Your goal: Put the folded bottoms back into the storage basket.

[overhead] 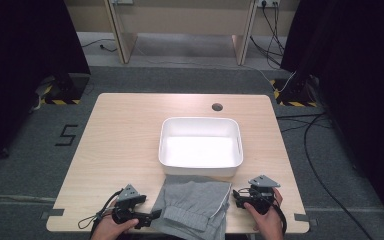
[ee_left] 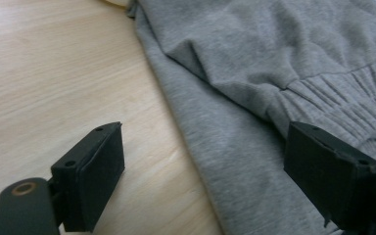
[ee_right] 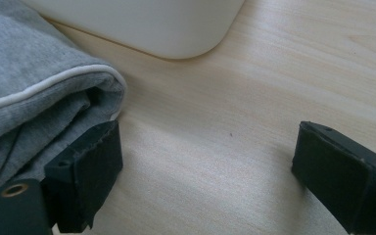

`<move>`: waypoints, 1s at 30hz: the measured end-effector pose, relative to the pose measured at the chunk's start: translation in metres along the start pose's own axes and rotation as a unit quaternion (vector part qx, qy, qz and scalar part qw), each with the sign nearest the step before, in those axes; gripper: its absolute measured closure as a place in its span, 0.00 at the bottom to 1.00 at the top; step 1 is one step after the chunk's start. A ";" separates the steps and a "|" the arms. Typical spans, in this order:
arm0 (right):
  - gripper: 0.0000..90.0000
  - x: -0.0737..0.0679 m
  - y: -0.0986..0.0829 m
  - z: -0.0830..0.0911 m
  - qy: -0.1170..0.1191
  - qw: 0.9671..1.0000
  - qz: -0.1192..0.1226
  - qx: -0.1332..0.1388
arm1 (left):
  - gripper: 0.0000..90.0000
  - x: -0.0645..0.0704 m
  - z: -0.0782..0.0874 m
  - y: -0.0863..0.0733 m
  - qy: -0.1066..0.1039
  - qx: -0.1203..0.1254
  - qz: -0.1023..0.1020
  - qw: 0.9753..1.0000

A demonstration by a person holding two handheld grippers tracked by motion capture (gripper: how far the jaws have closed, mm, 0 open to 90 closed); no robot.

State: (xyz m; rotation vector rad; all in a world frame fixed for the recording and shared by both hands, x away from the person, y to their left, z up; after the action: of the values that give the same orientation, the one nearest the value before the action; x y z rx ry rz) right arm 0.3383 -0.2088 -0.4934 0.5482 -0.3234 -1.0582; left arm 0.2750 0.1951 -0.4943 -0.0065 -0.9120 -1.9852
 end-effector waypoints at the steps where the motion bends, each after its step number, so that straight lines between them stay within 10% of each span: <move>1: 0.13 0.000 0.000 0.000 0.000 1.000 0.000 0.000 | 0.16 0.001 -0.002 -0.001 -0.004 0.002 -0.001 1.000; 23: 0.22 0.000 0.005 0.026 0.035 0.998 -0.027 0.047 | 0.17 0.032 -0.009 -0.004 -0.033 0.003 -0.046 0.998; 30: 0.23 -0.017 0.009 0.038 0.072 0.995 -0.024 0.068 | 0.17 0.046 0.004 0.006 -0.035 0.045 -0.059 0.997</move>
State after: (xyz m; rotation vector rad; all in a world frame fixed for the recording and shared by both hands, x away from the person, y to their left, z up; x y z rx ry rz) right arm 0.3178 -0.2002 -0.4570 0.7532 -0.2569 -1.0412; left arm 0.2516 0.1613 -0.4721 0.0288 -1.0671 -2.0616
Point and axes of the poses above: each handheld gripper's, and its own axes: z roughly backward along the jaws, y roughly out of its top, x roughly to its right, the point moved 1 cm from there along -z, roughly forward along the jaws, and after that the axes turned 8 degrees about -x, right-handed, at the moved point
